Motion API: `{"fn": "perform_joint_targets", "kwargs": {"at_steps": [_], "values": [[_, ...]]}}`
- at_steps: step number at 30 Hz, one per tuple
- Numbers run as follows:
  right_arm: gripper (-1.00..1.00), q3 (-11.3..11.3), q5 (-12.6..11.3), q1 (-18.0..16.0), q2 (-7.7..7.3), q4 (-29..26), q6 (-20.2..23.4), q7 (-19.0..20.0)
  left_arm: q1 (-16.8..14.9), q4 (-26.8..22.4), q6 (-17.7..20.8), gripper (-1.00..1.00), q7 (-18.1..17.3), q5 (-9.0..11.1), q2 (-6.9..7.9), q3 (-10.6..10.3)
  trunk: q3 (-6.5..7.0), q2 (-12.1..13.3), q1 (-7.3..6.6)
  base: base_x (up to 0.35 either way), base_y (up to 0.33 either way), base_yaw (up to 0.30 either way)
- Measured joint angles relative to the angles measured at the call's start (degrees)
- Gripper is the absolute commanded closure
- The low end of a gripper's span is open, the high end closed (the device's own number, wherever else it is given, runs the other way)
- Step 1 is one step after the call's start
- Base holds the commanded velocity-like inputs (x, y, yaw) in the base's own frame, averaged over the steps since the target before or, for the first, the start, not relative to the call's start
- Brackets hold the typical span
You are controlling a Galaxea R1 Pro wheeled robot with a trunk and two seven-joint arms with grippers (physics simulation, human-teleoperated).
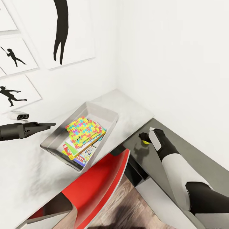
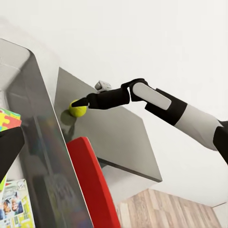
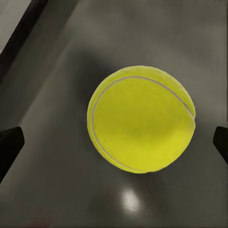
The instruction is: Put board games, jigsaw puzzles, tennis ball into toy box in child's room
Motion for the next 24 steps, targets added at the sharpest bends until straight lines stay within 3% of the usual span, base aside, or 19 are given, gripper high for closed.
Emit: {"fn": "perform_joint_targets", "kwargs": {"at_steps": [24], "values": [[-1.0, 0.0, 0.04, -0.73, -0.57, 0.28, -0.09, -0.01, 0.0, -0.09, 0.0, -1.0, 0.0, 0.0, -0.01, 0.18, -0.02, 0.0, 0.0, 0.0, 0.0, 0.0]]}}
